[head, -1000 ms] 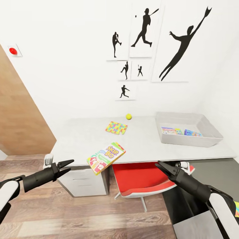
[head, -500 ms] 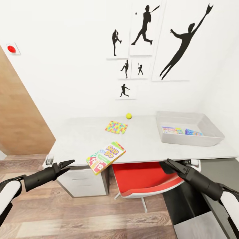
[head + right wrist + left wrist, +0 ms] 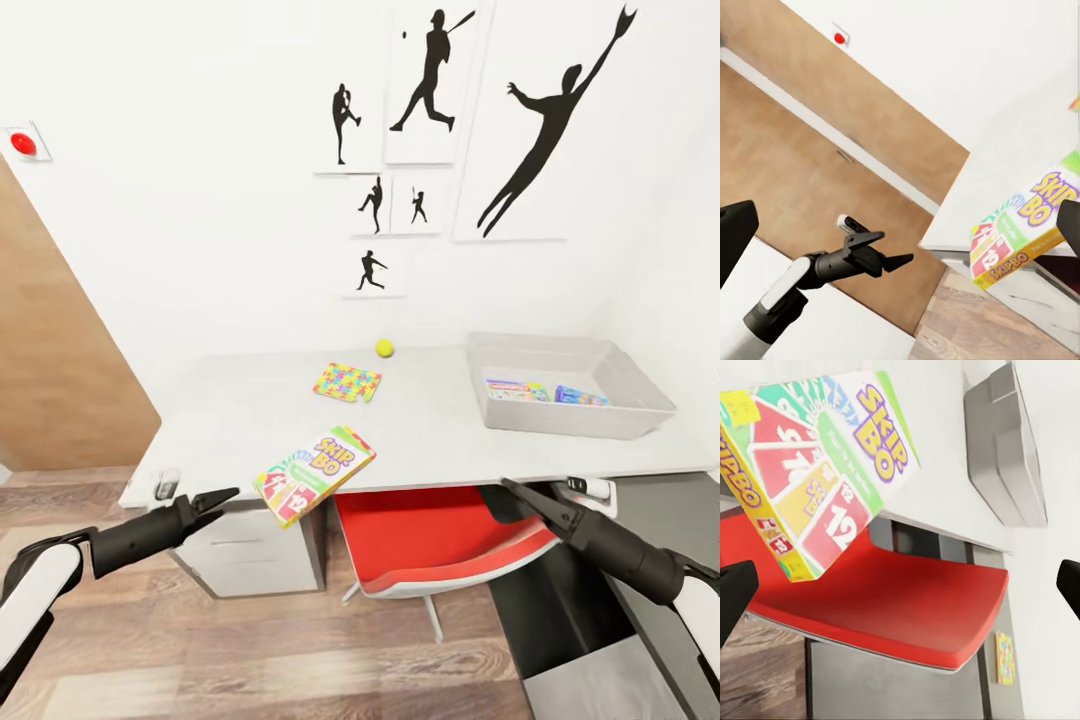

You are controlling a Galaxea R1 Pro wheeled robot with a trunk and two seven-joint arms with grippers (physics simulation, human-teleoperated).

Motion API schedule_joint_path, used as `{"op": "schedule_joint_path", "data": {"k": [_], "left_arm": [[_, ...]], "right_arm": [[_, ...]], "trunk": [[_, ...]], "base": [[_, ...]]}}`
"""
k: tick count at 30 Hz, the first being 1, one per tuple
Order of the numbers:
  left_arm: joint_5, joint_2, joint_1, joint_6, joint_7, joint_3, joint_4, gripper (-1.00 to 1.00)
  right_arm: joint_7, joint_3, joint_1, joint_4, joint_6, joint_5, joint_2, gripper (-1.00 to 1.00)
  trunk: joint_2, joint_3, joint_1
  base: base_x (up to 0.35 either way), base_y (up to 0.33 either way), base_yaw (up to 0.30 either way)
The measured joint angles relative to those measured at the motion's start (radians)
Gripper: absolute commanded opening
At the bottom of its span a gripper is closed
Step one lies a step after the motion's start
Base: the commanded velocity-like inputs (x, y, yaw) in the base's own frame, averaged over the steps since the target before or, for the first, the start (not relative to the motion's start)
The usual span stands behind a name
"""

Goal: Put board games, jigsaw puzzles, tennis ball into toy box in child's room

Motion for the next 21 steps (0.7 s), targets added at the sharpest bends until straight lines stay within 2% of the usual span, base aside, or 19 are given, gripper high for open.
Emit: {"op": "schedule_joint_path", "data": {"k": [8, 21], "left_arm": [[0.004, -0.002, 0.0, 0.01, 0.001, -0.015, 0.001, 1.0], [0.015, 0.002, -0.001, 0.023, -0.009, -0.011, 0.037, 1.0]], "right_arm": [[0.005, -0.001, -0.001, 0.0, -0.001, 0.006, 0.0, 1.0], [0.006, -0.001, 0.0, 0.0, -0.001, 0.006, -0.001, 1.0]], "trunk": [[-0.056, -0.022, 0.031], [-0.147, -0.063, 0.081]], "base": [[0.0, 0.0, -0.037], [0.0, 0.0, -0.002]]}}
